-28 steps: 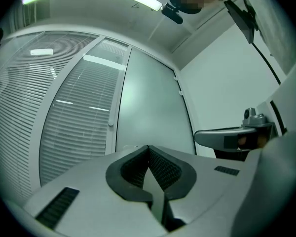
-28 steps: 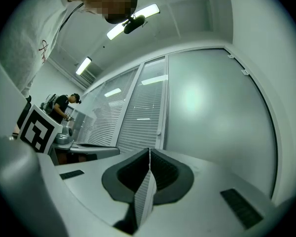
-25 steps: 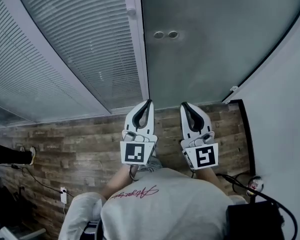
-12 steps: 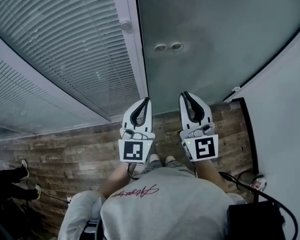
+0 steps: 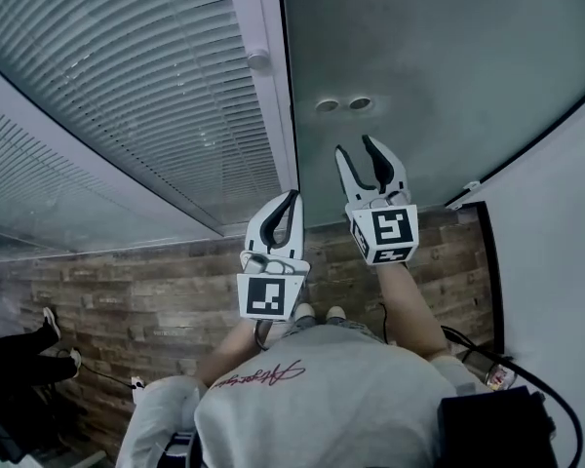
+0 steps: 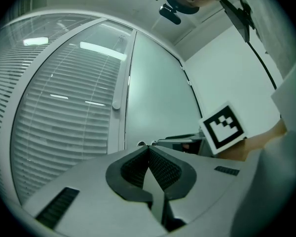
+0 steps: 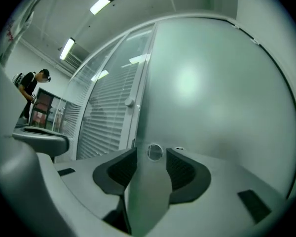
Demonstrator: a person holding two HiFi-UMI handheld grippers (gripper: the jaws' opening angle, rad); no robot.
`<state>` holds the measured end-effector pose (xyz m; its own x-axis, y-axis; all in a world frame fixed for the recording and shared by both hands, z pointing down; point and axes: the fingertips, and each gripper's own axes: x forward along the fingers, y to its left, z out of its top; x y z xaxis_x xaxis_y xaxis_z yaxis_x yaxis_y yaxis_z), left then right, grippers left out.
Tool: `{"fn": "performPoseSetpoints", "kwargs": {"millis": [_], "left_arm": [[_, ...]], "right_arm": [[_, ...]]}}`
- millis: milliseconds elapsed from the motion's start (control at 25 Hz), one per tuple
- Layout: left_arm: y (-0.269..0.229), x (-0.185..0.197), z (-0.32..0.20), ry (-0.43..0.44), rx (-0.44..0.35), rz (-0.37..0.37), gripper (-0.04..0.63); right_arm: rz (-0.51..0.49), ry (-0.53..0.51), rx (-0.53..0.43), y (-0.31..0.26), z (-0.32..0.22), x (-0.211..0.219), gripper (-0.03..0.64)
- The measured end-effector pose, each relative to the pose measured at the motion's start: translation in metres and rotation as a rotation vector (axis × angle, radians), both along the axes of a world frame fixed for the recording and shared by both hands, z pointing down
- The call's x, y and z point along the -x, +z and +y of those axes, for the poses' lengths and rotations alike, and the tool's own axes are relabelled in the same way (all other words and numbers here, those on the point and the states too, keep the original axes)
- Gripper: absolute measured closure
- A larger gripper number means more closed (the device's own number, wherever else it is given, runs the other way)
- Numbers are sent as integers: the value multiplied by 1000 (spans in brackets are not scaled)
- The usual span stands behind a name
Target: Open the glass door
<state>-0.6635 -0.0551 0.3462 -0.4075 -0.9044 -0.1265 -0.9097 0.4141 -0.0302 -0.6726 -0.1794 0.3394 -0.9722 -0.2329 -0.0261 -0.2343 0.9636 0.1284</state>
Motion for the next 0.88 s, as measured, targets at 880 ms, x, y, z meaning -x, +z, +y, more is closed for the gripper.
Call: {"fn": "performPoseSetpoints", "kwargs": {"millis": [880], "left_arm": [[24, 28, 41, -77, 87, 43, 589]], "right_arm": [[60, 135, 16, 18, -68, 94, 440]]}}
